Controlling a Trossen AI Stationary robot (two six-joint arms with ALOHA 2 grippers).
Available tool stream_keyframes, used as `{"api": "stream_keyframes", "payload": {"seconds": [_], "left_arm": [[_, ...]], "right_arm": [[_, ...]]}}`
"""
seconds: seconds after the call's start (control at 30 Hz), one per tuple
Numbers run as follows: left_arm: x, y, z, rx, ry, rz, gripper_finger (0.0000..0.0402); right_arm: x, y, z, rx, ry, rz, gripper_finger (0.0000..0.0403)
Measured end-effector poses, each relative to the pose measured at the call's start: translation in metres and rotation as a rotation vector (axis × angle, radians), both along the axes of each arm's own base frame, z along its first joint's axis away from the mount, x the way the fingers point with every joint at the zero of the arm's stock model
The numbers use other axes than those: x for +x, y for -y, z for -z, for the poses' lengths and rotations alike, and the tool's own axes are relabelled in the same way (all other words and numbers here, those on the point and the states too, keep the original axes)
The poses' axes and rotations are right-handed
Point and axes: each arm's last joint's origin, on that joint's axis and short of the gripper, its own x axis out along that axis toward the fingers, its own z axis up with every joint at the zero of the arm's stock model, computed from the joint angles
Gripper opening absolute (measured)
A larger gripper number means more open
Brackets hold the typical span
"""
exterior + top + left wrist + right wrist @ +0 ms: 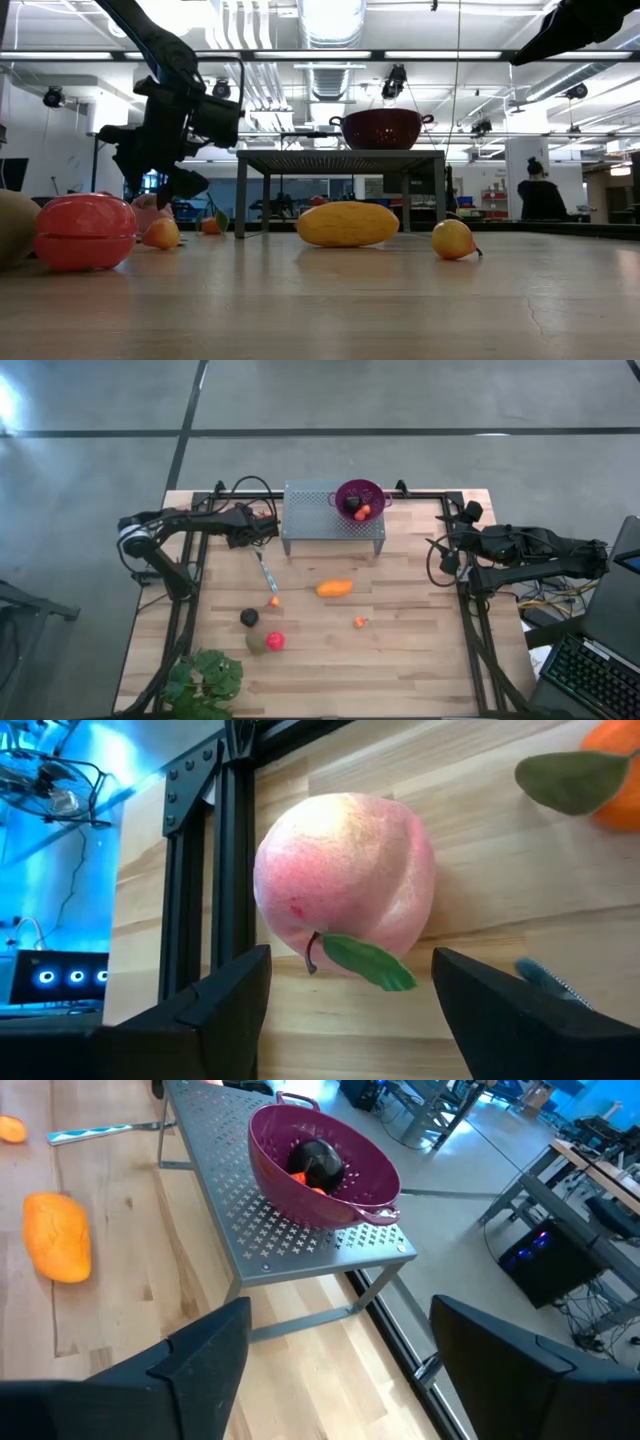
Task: Pick & Place Fruit
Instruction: Put the peach into the purple bowl on the shelf
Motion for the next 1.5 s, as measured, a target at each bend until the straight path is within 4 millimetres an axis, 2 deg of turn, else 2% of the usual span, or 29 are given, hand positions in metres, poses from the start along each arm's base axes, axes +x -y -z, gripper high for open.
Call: {"api": "stream_keyframes", "payload": {"seconds": [0.13, 0.47, 0.7, 1.27, 1.5], "left_arm": [[0.0002, -0.0002, 0.0001, 0.004, 0.001, 0.000, 0.0252], [0.0001, -0.0002, -0.0002, 0.006, -0.001, 0.002, 0.0157], [0.0001, -0.0002, -0.0003, 0.004, -0.004, 0.006, 0.0111], [-0.0008, 0.0005, -0.0005, -0.012, -0.030, 0.027, 0.0010], [-0.0008, 0.0005, -0.0005, -0.028, -0.055, 0.058, 0.0005]], "right_arm": [[0.0000, 0.0000, 0.0000, 0.000, 0.000, 0.000, 0.0318], [0.0000, 0.0000, 0.0000, -0.001, -0.001, -0.001, 0.0348], [0.0000, 0.0000, 0.0000, 0.000, 0.000, 0.000, 0.0361], [0.0000, 0.0000, 0.0000, 0.000, 0.000, 0.000, 0.0322], [0.0000, 0.0000, -0.0001, -0.001, -0.001, -0.001, 0.0308]]}}
